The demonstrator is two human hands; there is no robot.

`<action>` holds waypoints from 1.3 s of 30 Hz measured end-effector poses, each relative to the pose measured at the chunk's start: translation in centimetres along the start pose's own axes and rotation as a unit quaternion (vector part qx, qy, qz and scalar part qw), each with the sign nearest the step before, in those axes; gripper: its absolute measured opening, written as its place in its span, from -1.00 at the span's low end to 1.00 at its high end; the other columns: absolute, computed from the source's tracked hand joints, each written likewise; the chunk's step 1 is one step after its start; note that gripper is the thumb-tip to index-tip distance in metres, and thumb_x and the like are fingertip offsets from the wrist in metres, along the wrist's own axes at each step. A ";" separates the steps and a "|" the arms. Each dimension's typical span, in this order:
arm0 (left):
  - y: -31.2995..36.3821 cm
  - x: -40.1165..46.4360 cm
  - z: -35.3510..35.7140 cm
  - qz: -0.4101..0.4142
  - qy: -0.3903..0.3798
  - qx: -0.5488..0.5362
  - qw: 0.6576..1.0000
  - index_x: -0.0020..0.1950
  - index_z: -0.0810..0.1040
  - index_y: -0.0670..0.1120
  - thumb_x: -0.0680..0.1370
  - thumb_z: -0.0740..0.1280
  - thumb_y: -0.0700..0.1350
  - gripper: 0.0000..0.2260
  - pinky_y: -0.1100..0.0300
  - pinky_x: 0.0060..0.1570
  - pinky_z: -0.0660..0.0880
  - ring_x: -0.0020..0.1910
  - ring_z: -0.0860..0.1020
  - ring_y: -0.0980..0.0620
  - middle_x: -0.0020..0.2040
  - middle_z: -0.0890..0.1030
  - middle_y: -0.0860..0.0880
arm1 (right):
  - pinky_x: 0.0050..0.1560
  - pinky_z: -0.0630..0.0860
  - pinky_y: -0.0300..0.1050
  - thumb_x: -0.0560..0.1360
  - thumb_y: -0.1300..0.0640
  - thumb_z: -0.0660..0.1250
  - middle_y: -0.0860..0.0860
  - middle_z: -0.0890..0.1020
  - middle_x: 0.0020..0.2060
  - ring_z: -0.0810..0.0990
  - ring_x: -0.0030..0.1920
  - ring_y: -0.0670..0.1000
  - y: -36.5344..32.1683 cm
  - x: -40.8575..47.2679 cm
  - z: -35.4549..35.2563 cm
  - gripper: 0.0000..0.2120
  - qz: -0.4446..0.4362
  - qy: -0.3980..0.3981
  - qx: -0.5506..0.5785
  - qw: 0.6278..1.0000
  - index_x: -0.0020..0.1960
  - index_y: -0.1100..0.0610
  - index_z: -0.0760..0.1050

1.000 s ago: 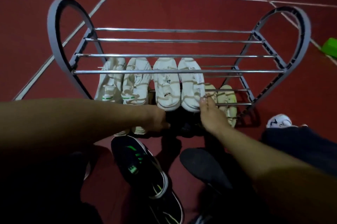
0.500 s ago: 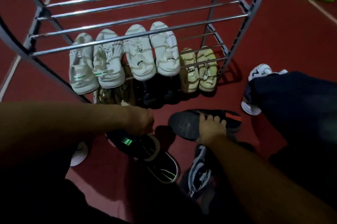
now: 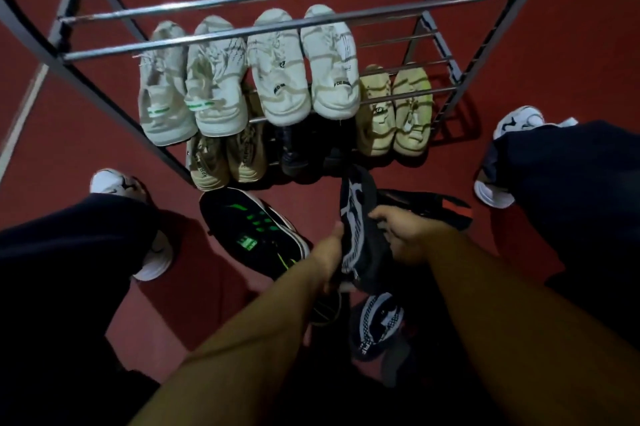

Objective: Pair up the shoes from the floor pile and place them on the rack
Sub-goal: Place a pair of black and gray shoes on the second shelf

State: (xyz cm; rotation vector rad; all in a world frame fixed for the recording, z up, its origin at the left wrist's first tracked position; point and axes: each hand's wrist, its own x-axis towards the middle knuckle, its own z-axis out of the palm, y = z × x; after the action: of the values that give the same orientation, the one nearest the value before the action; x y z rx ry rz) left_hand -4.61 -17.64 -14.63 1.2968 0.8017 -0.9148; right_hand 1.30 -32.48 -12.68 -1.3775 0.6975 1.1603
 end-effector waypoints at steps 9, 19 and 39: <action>-2.8 2.2 -1.4 -0.065 -0.112 -0.040 0.991 -0.01 0.57 0.05 0.53 0.22 0.12 -0.79 0.13 -0.07 0.49 -0.08 0.50 0.06 -0.05 0.59 0.05 | 0.22 0.46 0.02 0.50 0.00 0.27 0.20 0.47 0.33 0.48 0.29 0.21 1.6 2.1 -3.2 -0.52 0.032 0.314 -0.435 0.843 0.36 0.20 0.43; -3.6 1.1 -0.8 0.010 -0.070 -0.003 0.997 0.21 0.59 -0.14 0.40 0.47 -0.06 -0.59 0.09 0.07 0.62 -0.01 0.70 -0.02 0.03 0.72 -0.08 | 0.29 0.48 0.10 0.52 0.13 0.33 0.22 0.54 0.26 0.53 0.25 0.24 1.7 1.8 -2.8 -0.63 0.025 0.231 -0.371 0.899 0.27 0.29 0.50; -4.2 -0.1 -1.6 0.021 0.012 0.017 1.000 -0.08 0.50 -0.10 0.56 0.19 -0.12 -0.88 0.19 -0.32 0.44 -0.27 0.52 -0.03 -0.21 0.58 -0.09 | 0.18 0.50 0.05 0.64 0.20 0.13 0.28 0.53 0.27 0.55 0.19 0.26 0.9 0.7 -2.6 -0.65 -0.020 0.310 -0.185 0.932 0.33 0.37 0.42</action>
State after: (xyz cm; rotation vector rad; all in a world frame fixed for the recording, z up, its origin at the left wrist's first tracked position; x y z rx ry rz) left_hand -8.43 -16.20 -16.50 1.3504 0.7784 -0.8847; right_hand 1.30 -35.01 -13.99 -2.1128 0.9109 0.8393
